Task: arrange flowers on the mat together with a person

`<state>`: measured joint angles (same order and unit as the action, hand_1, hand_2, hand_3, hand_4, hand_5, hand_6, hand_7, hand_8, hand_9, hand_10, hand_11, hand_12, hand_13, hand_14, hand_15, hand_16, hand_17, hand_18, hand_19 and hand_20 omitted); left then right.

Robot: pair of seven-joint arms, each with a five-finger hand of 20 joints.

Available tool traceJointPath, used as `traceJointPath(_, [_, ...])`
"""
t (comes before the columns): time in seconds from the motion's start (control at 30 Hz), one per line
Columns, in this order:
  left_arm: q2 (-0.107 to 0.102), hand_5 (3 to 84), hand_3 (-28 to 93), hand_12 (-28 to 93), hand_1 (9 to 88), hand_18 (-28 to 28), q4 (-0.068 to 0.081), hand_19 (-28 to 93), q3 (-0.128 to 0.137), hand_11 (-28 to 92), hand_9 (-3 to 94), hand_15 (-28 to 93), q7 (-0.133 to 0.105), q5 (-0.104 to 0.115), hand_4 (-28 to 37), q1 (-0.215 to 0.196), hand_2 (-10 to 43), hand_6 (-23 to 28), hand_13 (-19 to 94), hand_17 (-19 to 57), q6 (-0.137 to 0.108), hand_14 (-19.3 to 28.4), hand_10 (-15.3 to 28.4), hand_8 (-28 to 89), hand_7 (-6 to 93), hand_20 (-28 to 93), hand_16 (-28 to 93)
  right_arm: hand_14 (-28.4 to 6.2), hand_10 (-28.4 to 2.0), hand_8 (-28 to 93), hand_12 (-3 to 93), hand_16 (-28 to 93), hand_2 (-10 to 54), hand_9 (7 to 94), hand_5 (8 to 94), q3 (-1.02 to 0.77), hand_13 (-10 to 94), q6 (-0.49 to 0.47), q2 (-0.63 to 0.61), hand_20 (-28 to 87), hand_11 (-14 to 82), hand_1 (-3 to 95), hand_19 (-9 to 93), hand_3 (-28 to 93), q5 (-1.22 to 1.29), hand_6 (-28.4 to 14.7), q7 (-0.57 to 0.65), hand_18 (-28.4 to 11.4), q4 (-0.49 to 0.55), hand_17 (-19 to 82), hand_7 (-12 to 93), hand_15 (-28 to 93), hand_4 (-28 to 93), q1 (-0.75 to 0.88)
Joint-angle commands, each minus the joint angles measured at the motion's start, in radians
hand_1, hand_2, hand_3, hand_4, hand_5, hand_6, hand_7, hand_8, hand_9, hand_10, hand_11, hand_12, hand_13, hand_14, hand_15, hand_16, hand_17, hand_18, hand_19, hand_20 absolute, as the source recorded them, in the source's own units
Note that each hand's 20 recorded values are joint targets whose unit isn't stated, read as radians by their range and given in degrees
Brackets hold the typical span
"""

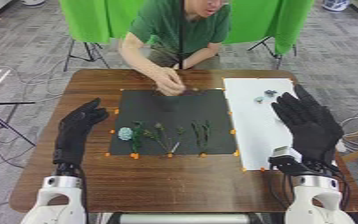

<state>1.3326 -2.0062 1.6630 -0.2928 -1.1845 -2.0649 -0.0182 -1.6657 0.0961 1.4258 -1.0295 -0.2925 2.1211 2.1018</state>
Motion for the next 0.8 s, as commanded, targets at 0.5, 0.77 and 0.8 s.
traceJointPath(0.5, [0.007,46.0,66,15,24.5,15.5,-0.002,12,0.005,20,46.9,23,0.037,0.01,-22.9,-0.013,-1.2,5.0,39,6.7,0.007,19.4,13.6,-6,13.1,18,2,-13.1,-14.0,-9,15.3,19,4.8,52.0,50.6,0.01,42,0.004,0.014,32,6.9,5.9,9,81,0.019,1.1,0.013,-15.0,0.004,21,14,14,-18,0.013])
traceJointPath(0.77, [0.007,46.1,66,15,24.8,15.6,-0.004,12,0.006,20,46.9,23,0.043,0.011,-22.5,-0.017,-0.8,4.9,39,6.5,0.007,19.4,13.6,-6,13.3,18,2,-13.2,-14.0,-9,15.6,20,5.0,53.2,51.2,0.002,42,0.01,0.018,32,7.2,6.1,9,81,0.02,1.1,0.015,-15.1,0.008,22,14,14,-17,0.021])
traceJointPath(0.8, [0.007,46.1,66,15,24.8,15.6,-0.003,12,0.004,20,46.9,23,0.04,0.011,-22.5,-0.014,-0.8,5.0,39,6.5,0.007,19.4,13.6,-6,13.3,18,2,-13.1,-14.0,-9,15.7,20,5.0,53.3,51.2,0.001,43,0.013,0.017,32,7.2,6.1,9,81,0.024,1.1,0.014,-15.1,0.008,22,15,14,-17,0.02])
